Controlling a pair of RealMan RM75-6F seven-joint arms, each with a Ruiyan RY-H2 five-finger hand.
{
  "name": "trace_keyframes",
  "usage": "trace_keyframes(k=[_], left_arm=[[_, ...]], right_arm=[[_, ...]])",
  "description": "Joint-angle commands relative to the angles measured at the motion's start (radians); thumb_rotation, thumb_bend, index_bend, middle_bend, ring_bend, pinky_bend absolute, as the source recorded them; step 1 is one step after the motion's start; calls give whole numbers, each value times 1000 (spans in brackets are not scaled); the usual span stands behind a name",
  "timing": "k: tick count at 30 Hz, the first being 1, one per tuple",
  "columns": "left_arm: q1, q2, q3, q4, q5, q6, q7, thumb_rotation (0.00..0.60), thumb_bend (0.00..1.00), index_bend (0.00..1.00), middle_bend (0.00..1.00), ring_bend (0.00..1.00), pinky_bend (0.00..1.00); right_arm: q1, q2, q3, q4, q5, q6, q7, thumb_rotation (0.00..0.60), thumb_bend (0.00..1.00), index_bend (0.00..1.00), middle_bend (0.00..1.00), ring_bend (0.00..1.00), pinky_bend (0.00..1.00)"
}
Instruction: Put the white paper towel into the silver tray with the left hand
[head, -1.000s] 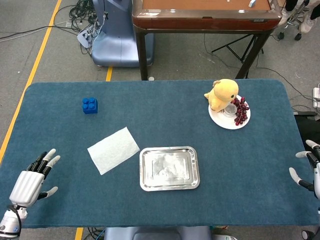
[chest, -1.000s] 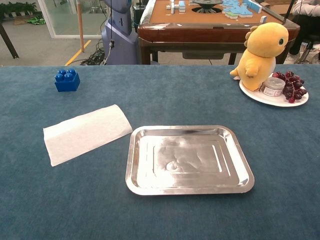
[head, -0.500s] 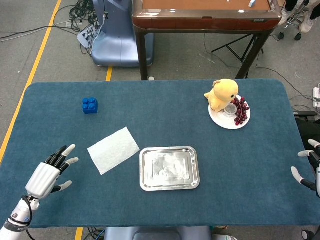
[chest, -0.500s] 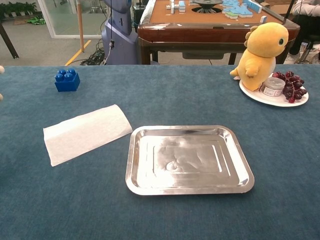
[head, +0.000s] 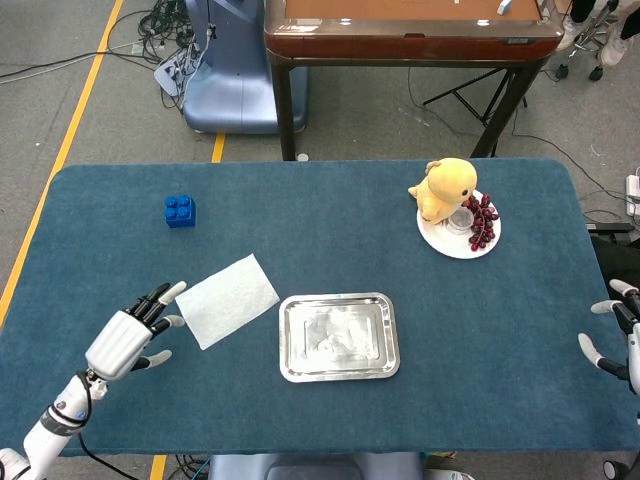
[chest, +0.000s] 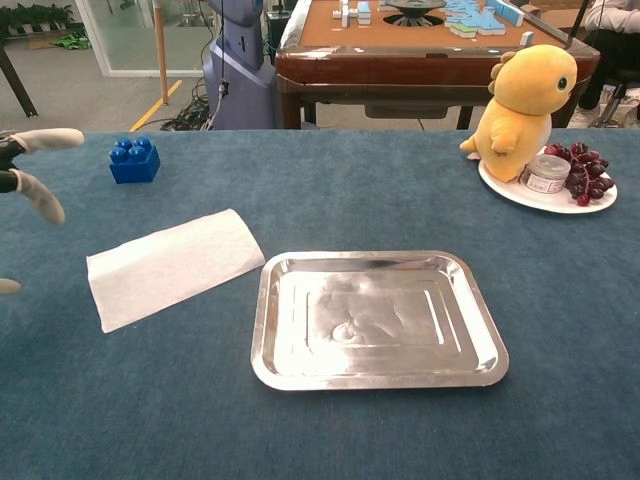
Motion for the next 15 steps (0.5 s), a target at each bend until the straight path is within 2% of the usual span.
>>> trace_keyframes(k=[1,15], left_arm=[[-21,-27,7,32,0,-19,9,600,58,411,12,0,242],[-60,-125,6,183,-66,-75,-3,600,58,442,12,0,227]], right_arm=[[2,1,-1,0,0,-6,-1,600,254,410,208,120,66],[1,6,-4,-3,-5,-7,7,600,254,410,208,120,66]])
